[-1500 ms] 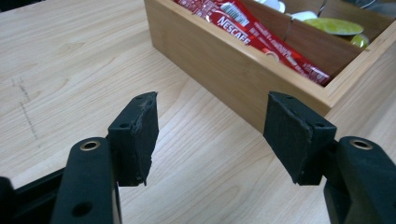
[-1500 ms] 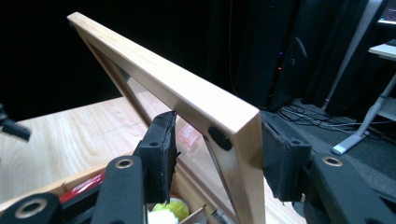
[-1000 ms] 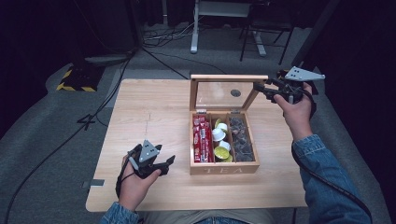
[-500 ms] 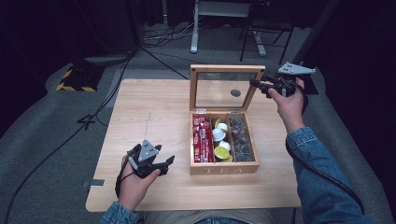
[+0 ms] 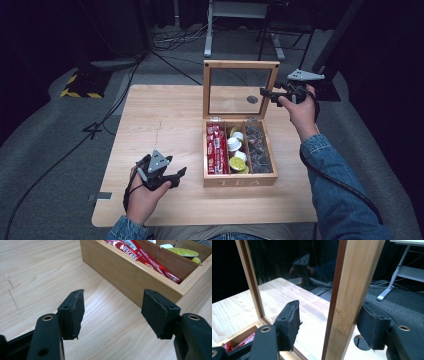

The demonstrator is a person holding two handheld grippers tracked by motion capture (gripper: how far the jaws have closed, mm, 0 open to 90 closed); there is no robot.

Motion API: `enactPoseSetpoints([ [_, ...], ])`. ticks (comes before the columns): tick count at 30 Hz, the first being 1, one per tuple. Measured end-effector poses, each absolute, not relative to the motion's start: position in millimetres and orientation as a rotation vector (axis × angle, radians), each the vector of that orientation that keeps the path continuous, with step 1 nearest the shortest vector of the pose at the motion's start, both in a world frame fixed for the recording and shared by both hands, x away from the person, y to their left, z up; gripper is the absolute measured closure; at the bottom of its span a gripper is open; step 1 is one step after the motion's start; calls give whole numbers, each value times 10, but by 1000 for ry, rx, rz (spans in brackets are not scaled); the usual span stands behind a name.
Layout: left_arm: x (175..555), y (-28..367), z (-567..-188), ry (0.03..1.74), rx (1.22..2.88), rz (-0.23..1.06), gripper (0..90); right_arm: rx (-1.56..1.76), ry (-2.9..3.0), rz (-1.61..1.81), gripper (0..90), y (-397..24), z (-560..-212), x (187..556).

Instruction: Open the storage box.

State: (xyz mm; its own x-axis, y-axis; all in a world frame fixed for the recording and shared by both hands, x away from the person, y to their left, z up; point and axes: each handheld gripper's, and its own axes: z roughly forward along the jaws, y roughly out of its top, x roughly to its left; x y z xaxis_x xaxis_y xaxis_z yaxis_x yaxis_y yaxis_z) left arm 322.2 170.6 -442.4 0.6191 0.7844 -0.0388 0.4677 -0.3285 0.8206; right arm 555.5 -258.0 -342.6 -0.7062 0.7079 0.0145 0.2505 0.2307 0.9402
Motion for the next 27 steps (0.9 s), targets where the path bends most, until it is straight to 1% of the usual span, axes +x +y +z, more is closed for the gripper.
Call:
enactPoseSetpoints([
  [8, 3234, 1714, -4442, 997, 1998, 451, 346, 918, 2089, 1455, 330, -2543, -3469, 5643],
  [15, 3261, 1734, -4477, 1016, 2013, 441, 339, 984, 2090, 1410, 278, -2526, -3599, 5715],
  [24, 3270, 1724, -4479, 1007, 2021, 442, 341, 980, 2133, 1381, 310, -2554, -3660, 5723],
  [27, 3271, 1727, -4479, 1012, 2014, 443, 341, 983, 2122, 1382, 303, -2582, -3633, 5704],
])
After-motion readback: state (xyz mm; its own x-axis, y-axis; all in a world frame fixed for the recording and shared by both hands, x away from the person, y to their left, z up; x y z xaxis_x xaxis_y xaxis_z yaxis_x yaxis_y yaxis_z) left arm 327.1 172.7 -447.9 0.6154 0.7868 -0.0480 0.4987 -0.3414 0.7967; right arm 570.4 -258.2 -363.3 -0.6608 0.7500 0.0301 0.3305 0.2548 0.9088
